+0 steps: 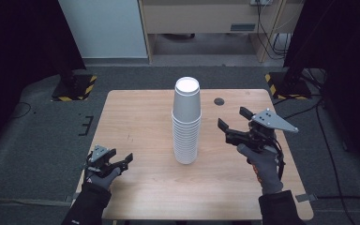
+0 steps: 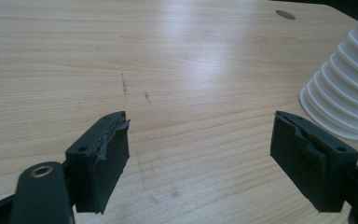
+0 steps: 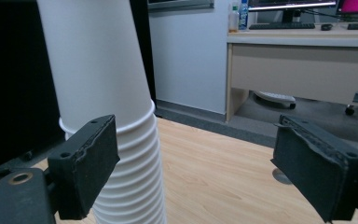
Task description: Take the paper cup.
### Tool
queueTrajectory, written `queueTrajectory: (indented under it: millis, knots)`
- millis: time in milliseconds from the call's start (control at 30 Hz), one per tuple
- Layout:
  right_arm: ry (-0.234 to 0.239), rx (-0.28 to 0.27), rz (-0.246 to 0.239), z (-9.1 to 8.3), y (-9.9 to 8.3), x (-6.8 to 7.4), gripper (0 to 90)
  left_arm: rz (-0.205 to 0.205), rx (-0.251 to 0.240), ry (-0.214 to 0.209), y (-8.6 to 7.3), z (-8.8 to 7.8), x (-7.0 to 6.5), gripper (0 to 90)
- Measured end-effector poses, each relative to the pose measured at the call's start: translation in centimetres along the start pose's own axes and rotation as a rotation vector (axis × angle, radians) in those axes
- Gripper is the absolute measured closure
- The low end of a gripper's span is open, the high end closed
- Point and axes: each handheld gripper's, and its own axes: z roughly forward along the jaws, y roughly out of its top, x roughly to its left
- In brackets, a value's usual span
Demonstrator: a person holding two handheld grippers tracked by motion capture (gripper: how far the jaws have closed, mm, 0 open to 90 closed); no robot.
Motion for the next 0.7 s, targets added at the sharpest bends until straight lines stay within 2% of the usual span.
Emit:
queueTrajectory:
  millis: [367,700]
  knots:
    - [0.054,-0.020,-0.020,1.7,1.8,1.9,13.7,-0.003,-0.004,0.006,0.0,0.0,0.1,18.0]
    - [0.104,-0.030,-0.013,3.8,2.8,3.8,13.6,-0.006,-0.004,0.006,0.0,0.0,0.1,17.9]
